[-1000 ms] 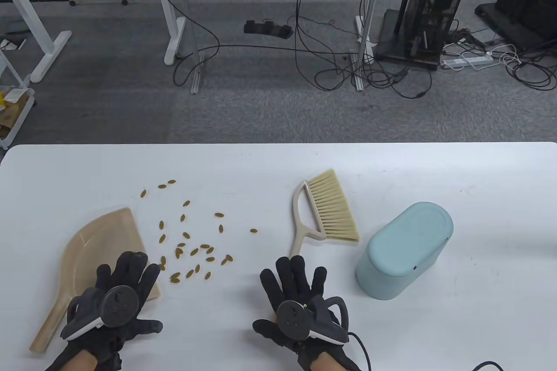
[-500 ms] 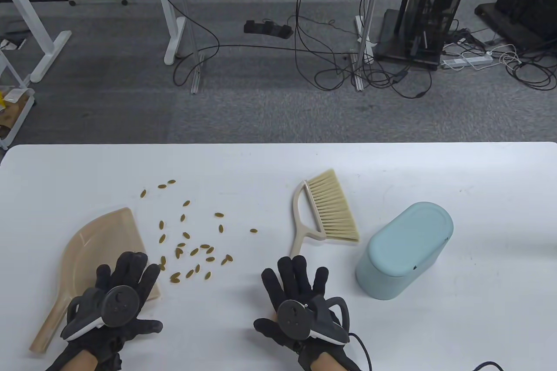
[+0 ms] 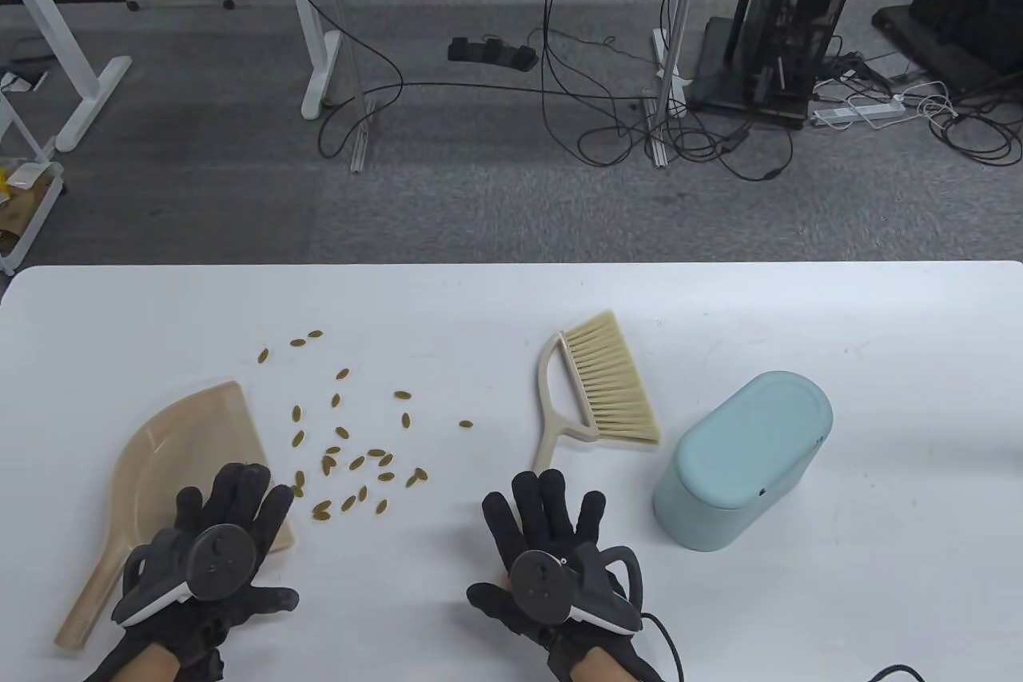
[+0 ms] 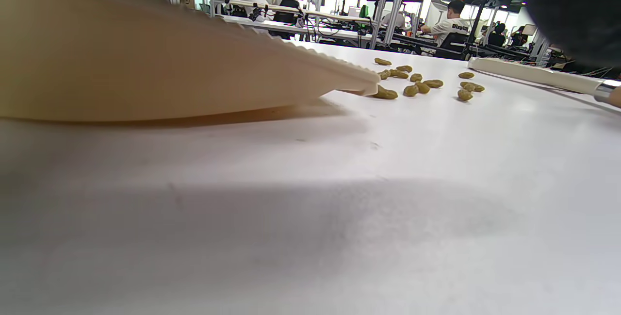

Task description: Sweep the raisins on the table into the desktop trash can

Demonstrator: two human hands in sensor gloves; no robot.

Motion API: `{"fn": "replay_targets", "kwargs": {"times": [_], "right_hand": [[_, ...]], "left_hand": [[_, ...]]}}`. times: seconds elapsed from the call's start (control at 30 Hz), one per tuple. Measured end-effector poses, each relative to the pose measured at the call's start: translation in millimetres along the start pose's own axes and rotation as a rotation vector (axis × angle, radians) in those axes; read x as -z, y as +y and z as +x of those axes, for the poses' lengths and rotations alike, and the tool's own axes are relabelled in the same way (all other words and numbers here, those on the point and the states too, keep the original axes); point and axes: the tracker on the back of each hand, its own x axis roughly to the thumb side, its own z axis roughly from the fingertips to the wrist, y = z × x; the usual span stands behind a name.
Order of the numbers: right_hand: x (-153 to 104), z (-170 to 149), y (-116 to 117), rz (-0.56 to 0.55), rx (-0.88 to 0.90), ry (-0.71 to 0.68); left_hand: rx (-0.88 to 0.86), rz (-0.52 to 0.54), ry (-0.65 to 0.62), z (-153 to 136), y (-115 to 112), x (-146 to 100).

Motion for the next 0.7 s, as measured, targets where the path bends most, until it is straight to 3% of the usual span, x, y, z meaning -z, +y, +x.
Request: {"fn": "replay_targets", "kwargs": {"times": [0.33,0.5,0.6,0.7], "right_hand": [[1.5,-4.5,-12.2,-0.056,-0.016,0.071],[1.0,-0.8,-29.7,-0.15,-0.048,0.124],[5.5,1.4,-43.8,-0.237,-0.088,0.211],[15.7,-0.5,-44.7,-0.159,-0.121,0.405]], "left_hand": [[-0.011,0.027,0.01,-2.7,4.9,0.2],[-0.006,0.027,0.032,-3.9,6.3,-0.6],[-0.014,0.028,0.047,-5.8,6.5,-1.0],[-0.023,0.023,0.068,-8.5,7.2,-1.9]]}}
